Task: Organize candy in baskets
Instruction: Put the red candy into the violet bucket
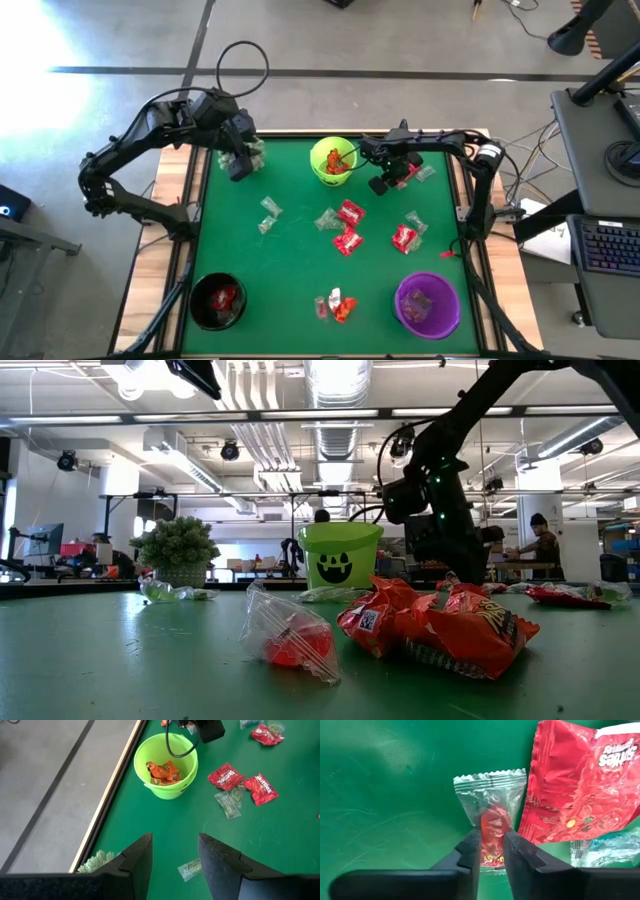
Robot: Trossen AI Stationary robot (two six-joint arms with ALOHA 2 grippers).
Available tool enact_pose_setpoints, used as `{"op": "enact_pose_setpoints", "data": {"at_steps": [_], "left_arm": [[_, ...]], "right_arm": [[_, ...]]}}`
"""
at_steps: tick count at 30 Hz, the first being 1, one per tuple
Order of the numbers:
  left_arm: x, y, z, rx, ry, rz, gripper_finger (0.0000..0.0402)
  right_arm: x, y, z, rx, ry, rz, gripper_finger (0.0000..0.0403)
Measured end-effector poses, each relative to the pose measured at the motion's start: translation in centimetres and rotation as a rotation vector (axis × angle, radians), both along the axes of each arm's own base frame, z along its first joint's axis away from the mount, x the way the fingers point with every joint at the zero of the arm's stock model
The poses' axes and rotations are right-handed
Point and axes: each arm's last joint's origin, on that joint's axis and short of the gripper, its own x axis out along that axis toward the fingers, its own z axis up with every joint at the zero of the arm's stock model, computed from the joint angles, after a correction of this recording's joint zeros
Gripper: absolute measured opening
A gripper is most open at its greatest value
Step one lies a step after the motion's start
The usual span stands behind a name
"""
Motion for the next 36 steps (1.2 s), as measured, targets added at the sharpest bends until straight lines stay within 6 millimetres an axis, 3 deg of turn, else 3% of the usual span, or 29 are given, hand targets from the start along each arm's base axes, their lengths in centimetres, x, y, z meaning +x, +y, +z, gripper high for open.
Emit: {"op": "enact_pose_setpoints", "data": {"at_steps": [5, 17, 27, 36], "left_arm": [[-0.1, -0.1, -0.1, -0.006, 0.02, -0.002, 0.0141], [-0.2, -0.1, -0.2, -0.008, 0.026, -0.003, 0.0141], [-0.2, -0.1, -0.2, -0.008, 0.024, -0.003, 0.0141], [-0.2, -0.1, -0.2, -0.008, 0.024, -0.003, 0.0141]], "right_arm": [[-0.2, 0.2, 1.1, -0.019, -0.033, -0.01, 0.0015], [-2.6, 2.0, 8.2, -0.091, -0.141, -0.034, 0.0009], [-6.0, 6.6, 14.9, -0.183, -0.308, -0.116, 0.0009], [-8.0, 11.6, 18.2, -0.157, -0.475, -0.166, 0.0009]]}}
